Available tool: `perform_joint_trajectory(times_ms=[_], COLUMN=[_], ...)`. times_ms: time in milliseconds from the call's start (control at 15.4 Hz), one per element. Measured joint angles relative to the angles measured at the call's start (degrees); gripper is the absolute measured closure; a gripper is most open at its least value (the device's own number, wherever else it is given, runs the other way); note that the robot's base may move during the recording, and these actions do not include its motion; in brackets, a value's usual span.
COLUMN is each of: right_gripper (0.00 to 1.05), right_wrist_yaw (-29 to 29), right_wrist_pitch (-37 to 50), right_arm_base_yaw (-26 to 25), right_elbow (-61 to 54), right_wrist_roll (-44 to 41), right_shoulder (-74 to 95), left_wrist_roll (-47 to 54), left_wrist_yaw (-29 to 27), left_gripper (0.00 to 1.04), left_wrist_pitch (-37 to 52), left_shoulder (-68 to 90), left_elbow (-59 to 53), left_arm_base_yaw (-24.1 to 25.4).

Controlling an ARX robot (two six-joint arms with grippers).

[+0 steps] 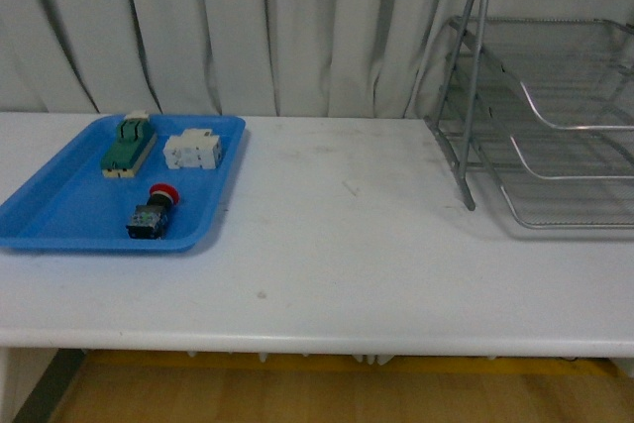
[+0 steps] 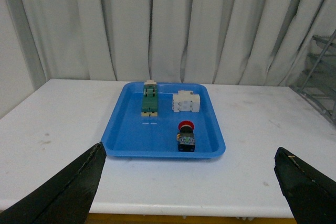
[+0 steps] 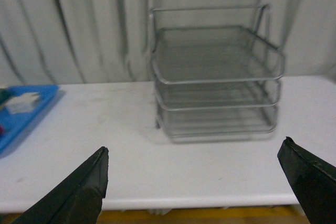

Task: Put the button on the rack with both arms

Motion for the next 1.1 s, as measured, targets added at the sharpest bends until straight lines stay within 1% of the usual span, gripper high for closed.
perform_joint_trajectory(times_ms=[65,130,195,260,389,454,519,584,649,714,779,908,973,1103], right_gripper=[0.06,0.06,0.06,0.06,0.06,0.06,0.06,0.06,0.06,0.06,0.06,0.06,0.06,0.06], right_wrist_yaw=[-8.4,-16.0,-21.2,-24.0,-24.1,-24.0,-23.9,-23.7,-23.5,-23.9,-24.9,-26.9,-27.1,-27.1], right_wrist_pitch=[0.9,8.9,19.5,28.0,42.1,47.7,51.0,52.3,52.3,54.7,58.9,68.5,71.2,73.0], right_arm_base_yaw=[-4.0,-10.2,-14.3,-17.1,-22.7,-25.4,-27.9,-29.8,-32.5,-34.4,-35.6,-36.7,-36.2,-34.6], right_elbow=[0.7,2.9,5.5,8.8,15.7,19.8,24.2,27.4,31.8,34.0,34.6,34.7,34.8,36.1], right_wrist_roll=[3.5,9.2,13.0,15.9,20.6,23.5,27.1,30.1,35.8,41.0,46.1,60.0,65.7,71.7], right_shoulder=[3.9,14.1,23.6,32.7,50.1,59.2,67.8,73.9,81.9,88.2,93.1,103.6,107.1,111.3], left_wrist_roll=[0.0,0.0,0.0,0.0,0.0,0.0,0.0,0.0,0.0,0.0,0.0,0.0,0.0,0.0], left_wrist_yaw=[0.0,0.0,0.0,0.0,0.0,0.0,0.0,0.0,0.0,0.0,0.0,0.0,0.0,0.0], left_gripper=[0.07,0.07,0.07,0.07,0.07,0.07,0.07,0.07,0.07,0.07,0.07,0.07,0.07,0.07], left_wrist_pitch=[0.0,0.0,0.0,0.0,0.0,0.0,0.0,0.0,0.0,0.0,0.0,0.0,0.0,0.0], left_shoulder=[0.0,0.0,0.0,0.0,0.0,0.0,0.0,0.0,0.0,0.0,0.0,0.0,0.0,0.0], left_elbow=[0.0,0.0,0.0,0.0,0.0,0.0,0.0,0.0,0.0,0.0,0.0,0.0,0.0,0.0], left_arm_base_yaw=[0.0,0.0,0.0,0.0,0.0,0.0,0.0,0.0,0.0,0.0,0.0,0.0,0.0,0.0])
